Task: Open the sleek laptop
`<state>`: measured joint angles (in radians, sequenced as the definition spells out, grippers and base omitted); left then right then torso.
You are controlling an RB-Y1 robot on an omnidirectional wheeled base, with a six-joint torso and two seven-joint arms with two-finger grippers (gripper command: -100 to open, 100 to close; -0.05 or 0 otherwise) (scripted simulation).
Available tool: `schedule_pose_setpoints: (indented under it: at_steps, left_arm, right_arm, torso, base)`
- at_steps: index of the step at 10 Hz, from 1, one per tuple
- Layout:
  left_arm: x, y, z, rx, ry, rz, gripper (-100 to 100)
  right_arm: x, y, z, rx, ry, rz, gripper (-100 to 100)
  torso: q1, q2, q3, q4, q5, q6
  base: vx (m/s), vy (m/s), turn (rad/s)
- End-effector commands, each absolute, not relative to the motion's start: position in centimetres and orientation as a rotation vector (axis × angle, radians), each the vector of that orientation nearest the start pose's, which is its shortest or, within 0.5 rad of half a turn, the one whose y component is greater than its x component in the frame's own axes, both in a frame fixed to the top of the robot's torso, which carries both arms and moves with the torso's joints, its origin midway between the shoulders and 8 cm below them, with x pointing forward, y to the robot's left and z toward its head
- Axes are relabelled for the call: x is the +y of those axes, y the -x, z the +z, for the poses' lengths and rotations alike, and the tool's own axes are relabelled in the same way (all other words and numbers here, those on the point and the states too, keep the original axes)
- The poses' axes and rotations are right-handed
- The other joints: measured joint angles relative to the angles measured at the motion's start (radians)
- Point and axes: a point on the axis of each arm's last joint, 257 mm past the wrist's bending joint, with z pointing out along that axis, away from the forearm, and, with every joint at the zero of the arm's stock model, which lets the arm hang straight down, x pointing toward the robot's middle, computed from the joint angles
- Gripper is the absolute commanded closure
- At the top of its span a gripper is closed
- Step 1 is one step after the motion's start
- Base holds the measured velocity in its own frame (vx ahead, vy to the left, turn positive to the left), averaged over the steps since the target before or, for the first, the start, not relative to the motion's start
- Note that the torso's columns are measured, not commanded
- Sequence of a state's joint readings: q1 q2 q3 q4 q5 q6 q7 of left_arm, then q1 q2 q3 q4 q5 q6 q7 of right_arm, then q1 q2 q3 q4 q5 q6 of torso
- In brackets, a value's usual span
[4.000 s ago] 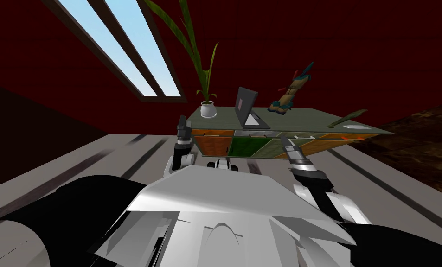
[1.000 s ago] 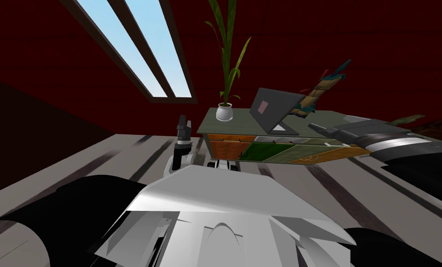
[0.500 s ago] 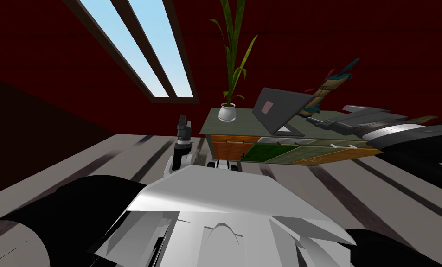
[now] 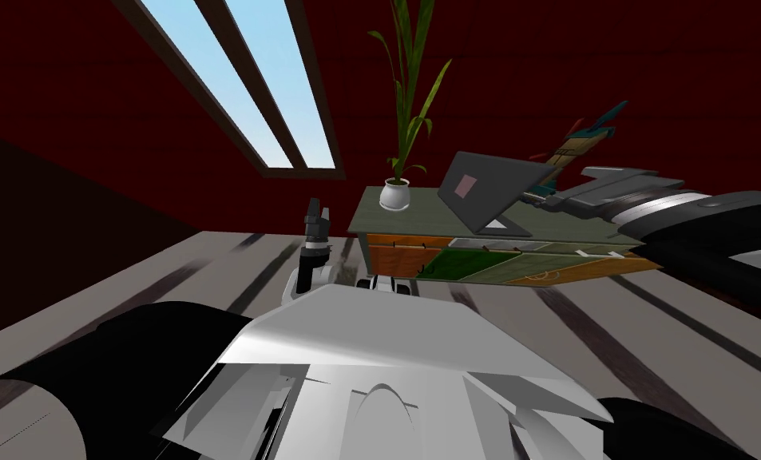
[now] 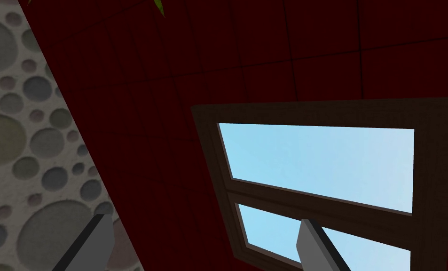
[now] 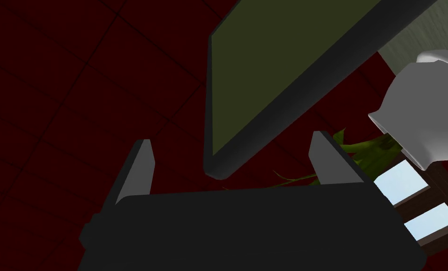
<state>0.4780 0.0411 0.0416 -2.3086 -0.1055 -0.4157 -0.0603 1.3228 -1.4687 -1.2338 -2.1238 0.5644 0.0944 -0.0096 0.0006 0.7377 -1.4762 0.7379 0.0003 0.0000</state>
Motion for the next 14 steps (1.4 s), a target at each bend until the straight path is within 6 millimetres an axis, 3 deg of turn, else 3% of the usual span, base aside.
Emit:
schedule_pose_setpoints:
  at_steps: [1,6,14]
  left_arm:
    - [27.7,-35.4,2.8,0.737,0.562,-1.131,0]
    - [27.7,-35.4,2.8,0.737,0.562,-1.131,0]
    - [27.7,-35.4,2.8,0.737,0.562,-1.131,0]
  right_arm:
    - [-46.6,-43.0,12.4,1.476,0.639,-0.566,-100]
    - [-52.1,-45.2,12.3,1.533,0.556,-0.651,-100]
    - [-59.2,-46.6,12.8,1.578,0.443,-0.773,-100]
  torso:
    - [-0.001,0.001,0.000,0.000,0.000,0.000]
    - [-0.001,0.002,0.002,0.001,-0.001,0.001]
    - [-0.001,0.001,0.001,0.001,-0.001,0.001]
  base:
    - [0.007,0.023,0.003]
    - [-0.132,-0.015,0.252]
    - [-0.095,0.003,0.176]
